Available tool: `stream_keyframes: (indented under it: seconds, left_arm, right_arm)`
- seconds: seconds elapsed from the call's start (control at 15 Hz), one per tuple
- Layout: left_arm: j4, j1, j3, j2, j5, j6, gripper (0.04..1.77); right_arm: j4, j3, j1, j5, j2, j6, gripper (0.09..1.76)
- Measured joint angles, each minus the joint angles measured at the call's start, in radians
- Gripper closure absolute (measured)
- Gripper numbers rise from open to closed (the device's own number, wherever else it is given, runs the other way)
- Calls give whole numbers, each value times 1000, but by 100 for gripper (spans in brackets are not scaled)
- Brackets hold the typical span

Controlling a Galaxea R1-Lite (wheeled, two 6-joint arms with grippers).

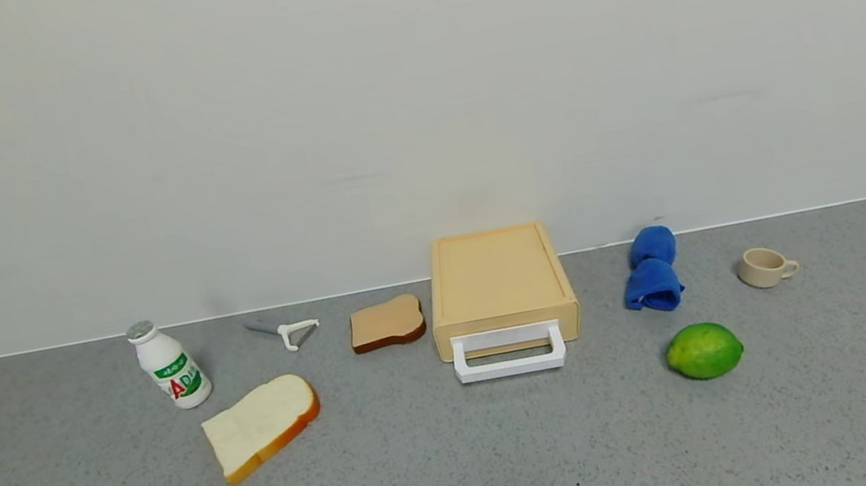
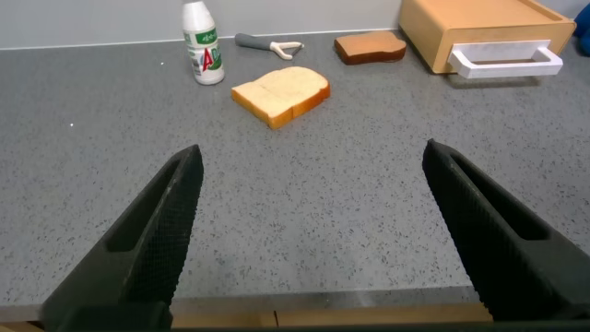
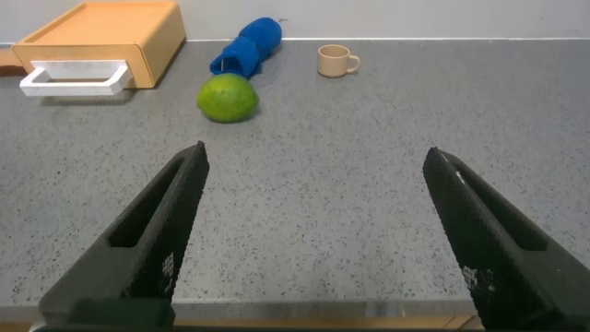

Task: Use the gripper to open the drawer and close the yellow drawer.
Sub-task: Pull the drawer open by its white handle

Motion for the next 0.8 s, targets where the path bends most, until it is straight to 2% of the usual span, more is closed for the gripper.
stream_keyframes:
  seconds: [0.33, 0.53, 0.8]
  left_arm:
    - [0, 0, 0, 0, 0, 0, 9]
    - [0, 0, 0, 0, 0, 0, 9]
    - [0, 0, 0, 0, 0, 0, 9]
  right_arm:
    - [15, -24, 2, 6, 3, 3, 14]
    - [85, -191, 5, 8, 64, 28, 14]
    - [173, -480, 14, 9, 308, 37, 14]
